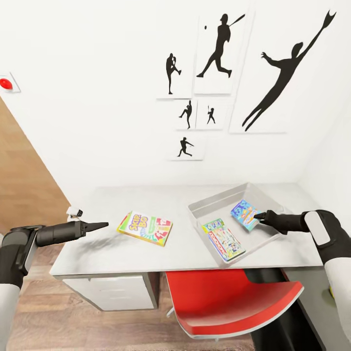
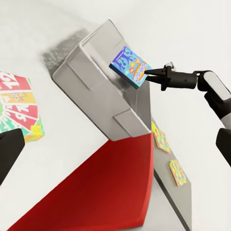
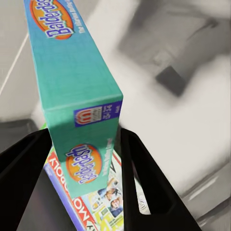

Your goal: Put all the toys in the child's room - the three board games (two on the bed and one on the table), the two jigsaw puzzles on the table, and the tennis ball on the table - inside the toy box on the table in the child's room.

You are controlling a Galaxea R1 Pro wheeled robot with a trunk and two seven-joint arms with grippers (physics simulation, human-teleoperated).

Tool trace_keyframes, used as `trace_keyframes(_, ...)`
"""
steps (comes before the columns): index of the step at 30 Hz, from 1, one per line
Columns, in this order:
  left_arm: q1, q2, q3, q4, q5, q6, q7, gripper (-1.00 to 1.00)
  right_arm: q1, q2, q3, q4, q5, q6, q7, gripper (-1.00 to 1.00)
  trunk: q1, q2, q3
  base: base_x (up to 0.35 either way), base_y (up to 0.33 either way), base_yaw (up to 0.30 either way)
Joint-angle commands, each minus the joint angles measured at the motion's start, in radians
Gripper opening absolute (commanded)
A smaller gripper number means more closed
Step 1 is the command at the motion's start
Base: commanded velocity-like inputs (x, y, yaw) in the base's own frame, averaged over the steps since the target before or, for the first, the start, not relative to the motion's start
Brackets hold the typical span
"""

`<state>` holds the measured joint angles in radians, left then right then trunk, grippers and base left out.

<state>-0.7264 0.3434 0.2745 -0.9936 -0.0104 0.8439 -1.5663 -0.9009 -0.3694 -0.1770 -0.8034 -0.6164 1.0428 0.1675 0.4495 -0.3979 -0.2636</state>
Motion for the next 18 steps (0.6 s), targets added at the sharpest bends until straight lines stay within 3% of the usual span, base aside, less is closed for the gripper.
trace_keyframes(1, -0.001, 0.000, 0.000, 0.000, -0.001, 0.011, -0.005, 1.00, -0.001, 0.000, -0.002, 0.000, 0.011, 0.004, 0.009, -1.00, 0.001, -0.002, -0.003, 0.000, 0.000, 0.000)
trace_keyframes(14, -0.001, 0.000, 0.000, 0.000, -0.002, 0.011, -0.005, 1.00, -0.003, 0.002, -0.002, -0.008, 0.012, 0.004, 0.006, -1.00, 0.001, -0.002, -0.007, 0.000, 0.000, 0.000)
trace_keyframes(18, -0.001, 0.000, 0.000, 0.000, -0.002, 0.010, -0.005, 1.00, -0.003, 0.003, -0.002, -0.009, 0.010, 0.004, -0.025, -1.00, 0.001, -0.002, -0.007, 0.000, 0.000, 0.000)
